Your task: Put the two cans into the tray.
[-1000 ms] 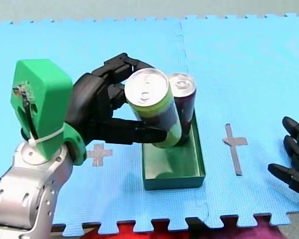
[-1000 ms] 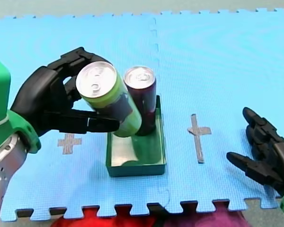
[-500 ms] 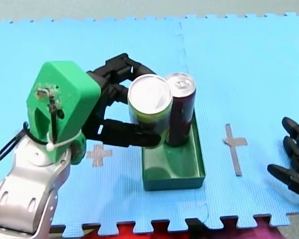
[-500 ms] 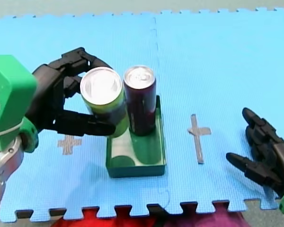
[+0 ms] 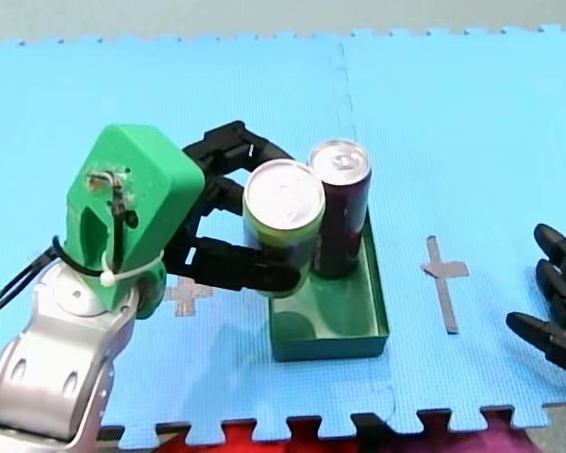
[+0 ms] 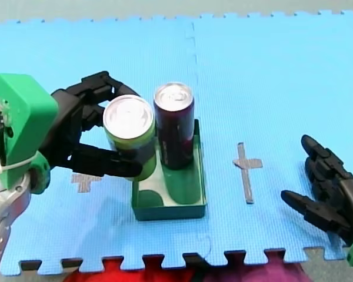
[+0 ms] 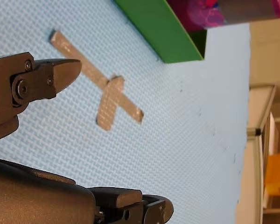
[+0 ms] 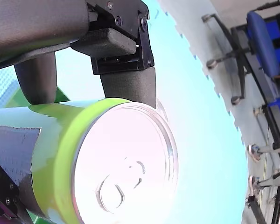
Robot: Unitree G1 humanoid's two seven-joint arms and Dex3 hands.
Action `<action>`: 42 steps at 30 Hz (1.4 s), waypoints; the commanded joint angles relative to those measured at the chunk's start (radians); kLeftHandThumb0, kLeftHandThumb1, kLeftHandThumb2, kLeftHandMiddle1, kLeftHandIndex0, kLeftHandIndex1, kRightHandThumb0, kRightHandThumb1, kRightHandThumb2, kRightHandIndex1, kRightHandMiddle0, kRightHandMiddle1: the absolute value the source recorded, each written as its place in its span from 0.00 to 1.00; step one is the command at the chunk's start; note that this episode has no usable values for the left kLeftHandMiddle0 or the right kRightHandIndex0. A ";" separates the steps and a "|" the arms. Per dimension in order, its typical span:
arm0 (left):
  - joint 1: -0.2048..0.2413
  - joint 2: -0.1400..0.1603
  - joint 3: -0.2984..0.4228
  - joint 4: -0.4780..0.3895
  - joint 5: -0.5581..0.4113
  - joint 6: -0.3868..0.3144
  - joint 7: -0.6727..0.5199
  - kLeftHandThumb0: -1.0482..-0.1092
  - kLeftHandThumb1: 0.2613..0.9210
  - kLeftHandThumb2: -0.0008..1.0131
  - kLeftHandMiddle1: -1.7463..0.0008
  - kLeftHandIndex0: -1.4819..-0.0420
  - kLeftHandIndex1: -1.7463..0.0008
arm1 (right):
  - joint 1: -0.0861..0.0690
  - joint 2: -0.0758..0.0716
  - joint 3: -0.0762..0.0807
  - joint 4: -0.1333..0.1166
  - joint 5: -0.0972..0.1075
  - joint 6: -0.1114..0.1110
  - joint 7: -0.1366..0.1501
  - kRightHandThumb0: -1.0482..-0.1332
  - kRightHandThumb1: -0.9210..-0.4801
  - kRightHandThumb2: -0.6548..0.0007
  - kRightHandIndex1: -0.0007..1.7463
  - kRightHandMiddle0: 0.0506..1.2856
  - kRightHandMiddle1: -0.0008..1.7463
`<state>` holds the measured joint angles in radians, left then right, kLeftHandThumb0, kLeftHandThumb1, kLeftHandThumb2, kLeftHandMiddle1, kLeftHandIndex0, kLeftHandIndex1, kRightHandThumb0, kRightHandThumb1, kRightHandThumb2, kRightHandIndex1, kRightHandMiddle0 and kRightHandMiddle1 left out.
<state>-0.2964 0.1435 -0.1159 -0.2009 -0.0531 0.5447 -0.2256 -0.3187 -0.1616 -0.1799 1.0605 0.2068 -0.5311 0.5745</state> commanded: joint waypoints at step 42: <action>-0.072 -0.056 0.034 0.087 -0.117 0.089 -0.034 0.87 0.80 0.00 0.00 0.66 0.00 | 0.048 0.027 0.017 -0.021 -0.004 0.048 -0.002 0.00 0.00 0.84 0.00 0.10 0.00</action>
<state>-0.3534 0.0941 -0.0791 -0.1168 -0.1629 0.6571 -0.2547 -0.2900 -0.1474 -0.1723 1.0170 0.2152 -0.5167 0.5664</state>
